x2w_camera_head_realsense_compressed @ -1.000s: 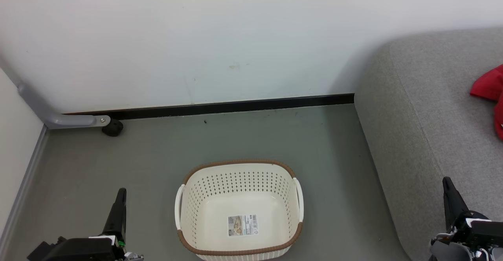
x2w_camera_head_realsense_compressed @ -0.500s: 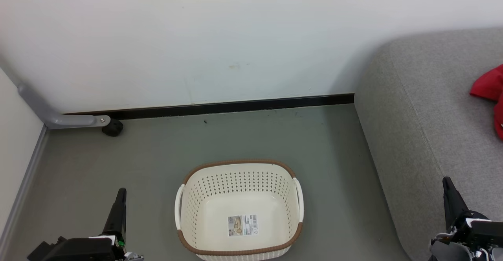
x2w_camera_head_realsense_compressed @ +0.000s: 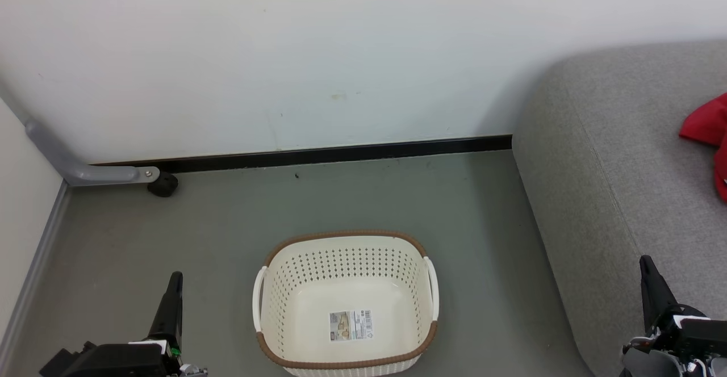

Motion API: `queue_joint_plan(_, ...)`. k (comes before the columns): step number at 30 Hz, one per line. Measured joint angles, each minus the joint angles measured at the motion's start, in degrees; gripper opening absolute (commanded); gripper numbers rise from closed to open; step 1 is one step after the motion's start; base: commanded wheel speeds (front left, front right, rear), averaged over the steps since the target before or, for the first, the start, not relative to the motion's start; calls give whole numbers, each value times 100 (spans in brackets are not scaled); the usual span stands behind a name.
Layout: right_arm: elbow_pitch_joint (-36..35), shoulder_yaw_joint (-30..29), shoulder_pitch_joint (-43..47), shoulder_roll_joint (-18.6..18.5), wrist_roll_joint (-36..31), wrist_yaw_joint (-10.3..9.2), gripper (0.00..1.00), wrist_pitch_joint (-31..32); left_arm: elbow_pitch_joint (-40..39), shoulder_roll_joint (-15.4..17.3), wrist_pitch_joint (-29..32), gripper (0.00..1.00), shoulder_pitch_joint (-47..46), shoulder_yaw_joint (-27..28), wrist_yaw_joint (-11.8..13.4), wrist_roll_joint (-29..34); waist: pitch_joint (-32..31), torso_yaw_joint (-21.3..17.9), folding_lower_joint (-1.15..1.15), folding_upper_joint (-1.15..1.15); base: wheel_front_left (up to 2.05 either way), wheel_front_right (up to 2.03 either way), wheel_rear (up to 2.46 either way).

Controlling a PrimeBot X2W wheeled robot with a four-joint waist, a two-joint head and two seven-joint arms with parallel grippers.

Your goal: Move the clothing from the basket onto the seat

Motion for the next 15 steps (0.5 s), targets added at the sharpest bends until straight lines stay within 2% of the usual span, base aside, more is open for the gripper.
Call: queue_joint_plan(15,0,0,0,0,0,0,0,0,-1,0,0,0,0,0,0,0,0,0,0,0,0,0,0)
